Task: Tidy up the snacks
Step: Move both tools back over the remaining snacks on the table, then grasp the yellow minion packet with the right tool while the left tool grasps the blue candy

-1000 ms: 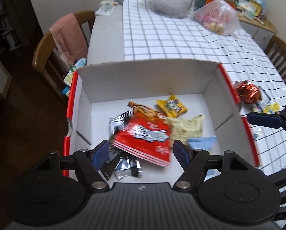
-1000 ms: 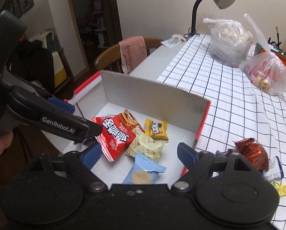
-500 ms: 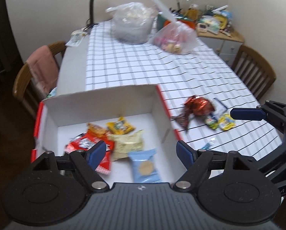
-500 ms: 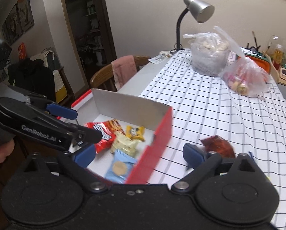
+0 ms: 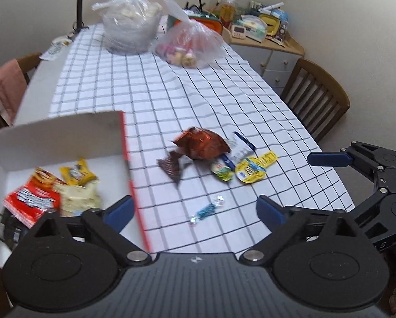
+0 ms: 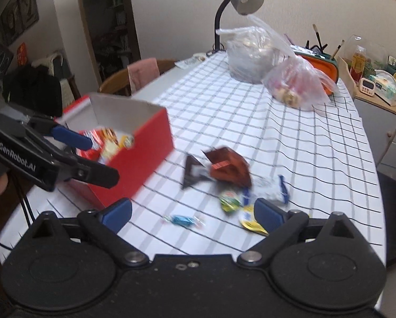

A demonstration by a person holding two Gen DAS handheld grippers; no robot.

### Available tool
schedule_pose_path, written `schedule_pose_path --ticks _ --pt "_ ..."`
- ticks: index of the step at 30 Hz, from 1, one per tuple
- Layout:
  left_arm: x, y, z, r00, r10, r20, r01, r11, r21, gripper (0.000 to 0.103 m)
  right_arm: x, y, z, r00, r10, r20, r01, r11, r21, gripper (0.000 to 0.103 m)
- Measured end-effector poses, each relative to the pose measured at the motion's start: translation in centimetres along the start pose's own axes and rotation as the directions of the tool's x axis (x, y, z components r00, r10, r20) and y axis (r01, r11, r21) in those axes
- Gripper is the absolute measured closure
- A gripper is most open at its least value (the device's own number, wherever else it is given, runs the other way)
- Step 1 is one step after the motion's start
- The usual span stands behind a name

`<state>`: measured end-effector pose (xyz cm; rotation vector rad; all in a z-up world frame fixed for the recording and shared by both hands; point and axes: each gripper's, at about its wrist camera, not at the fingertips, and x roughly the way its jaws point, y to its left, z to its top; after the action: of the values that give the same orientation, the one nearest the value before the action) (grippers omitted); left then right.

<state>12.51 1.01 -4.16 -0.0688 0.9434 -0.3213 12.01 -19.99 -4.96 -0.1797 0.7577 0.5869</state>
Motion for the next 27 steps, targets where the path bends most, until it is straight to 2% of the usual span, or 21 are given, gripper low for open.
schedule_pose_path --ticks 6,12,19,27 --pt "3.8 -2.6 -1.3 0.997 0.037 -0.061 -0.037 0.999 -0.013 0.003 0.7 -3.8 -2.2 0.998 0.01 -0.058 -0.013 0.998 -0.059 0.004" --pt "7.2 -5.2 -1.9 0.992 0.057 -0.111 -0.051 0.997 0.053 0.003 2.7 -6.9 -3.0 0.992 0.04 -0.122 -0.059 0.987 -0.151 0.004" --pt "10.1 -6.3 -1.2 0.985 0.096 -0.141 -0.083 0.992 0.1 0.003 6.3 -9.8 -3.0 0.987 0.051 -0.155 -0.085 0.972 -0.221 0.007" --pt "12.9 -6.3 -0.7 0.977 0.127 -0.172 -0.108 0.988 0.114 0.004 10.9 -11.1 -2.7 0.972 0.102 -0.213 -0.166 0.935 -0.312 0.01"
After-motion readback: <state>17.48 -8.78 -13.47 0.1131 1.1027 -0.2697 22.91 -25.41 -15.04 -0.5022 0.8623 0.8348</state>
